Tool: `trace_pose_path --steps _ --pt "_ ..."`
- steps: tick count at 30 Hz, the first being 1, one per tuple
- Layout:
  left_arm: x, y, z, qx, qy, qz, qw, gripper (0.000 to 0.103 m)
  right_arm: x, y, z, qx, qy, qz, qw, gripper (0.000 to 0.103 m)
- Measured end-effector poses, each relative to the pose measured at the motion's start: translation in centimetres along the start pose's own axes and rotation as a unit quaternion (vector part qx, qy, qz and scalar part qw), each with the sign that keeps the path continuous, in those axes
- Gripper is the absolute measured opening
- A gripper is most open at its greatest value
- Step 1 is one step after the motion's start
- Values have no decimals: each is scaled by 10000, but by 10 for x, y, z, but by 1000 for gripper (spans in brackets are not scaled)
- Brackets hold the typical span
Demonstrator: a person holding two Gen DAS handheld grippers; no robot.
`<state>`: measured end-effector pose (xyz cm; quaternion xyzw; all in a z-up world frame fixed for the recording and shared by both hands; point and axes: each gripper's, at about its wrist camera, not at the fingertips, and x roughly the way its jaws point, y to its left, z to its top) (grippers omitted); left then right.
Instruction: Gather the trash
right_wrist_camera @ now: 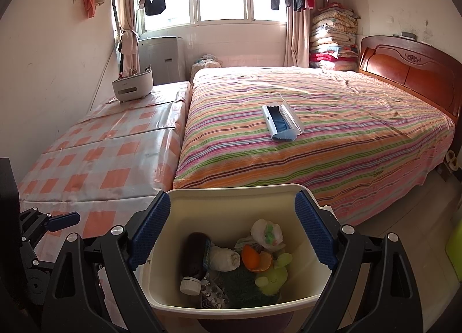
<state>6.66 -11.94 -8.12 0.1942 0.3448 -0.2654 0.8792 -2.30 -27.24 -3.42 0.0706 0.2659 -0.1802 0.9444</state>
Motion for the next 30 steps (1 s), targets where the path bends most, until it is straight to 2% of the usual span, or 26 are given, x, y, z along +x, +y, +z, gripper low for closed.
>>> trace_pose_path --steps 10,30 --pt "-6 -8 0 207 -259 158 9993 71 0 1 -1 -7 0 2 10000 87" --pt "0 -15 -3 316 -118 137 9993 71 0 1 -1 -3 12 4 10000 87"
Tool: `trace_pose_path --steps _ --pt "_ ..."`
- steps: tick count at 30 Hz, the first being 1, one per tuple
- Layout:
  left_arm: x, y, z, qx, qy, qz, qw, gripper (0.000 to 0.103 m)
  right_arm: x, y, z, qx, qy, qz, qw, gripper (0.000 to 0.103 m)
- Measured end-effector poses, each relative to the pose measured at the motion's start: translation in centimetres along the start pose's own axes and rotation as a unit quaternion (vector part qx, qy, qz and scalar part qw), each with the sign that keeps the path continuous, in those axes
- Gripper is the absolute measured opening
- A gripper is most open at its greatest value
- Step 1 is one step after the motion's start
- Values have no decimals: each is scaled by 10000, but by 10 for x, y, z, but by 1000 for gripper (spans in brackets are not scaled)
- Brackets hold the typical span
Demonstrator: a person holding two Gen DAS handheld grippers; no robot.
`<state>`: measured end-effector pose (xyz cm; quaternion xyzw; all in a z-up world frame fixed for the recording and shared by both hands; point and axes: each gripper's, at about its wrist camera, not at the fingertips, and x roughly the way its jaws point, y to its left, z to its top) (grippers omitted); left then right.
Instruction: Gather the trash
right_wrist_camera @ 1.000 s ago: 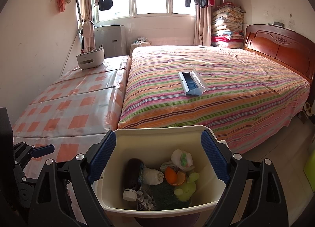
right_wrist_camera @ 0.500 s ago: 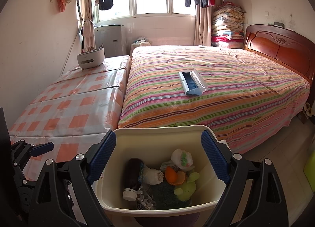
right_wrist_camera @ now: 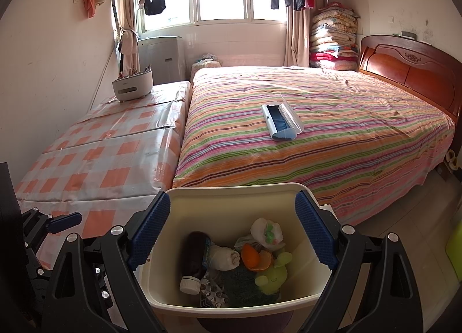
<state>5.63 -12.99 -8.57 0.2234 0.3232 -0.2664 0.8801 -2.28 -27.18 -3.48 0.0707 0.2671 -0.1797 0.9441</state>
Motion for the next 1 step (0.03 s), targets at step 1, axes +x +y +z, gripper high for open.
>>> trace_pose_path --steps 1 --pt "0 0 0 7 -6 7 10000 71 0 0 0 -1 3 -4 10000 87"
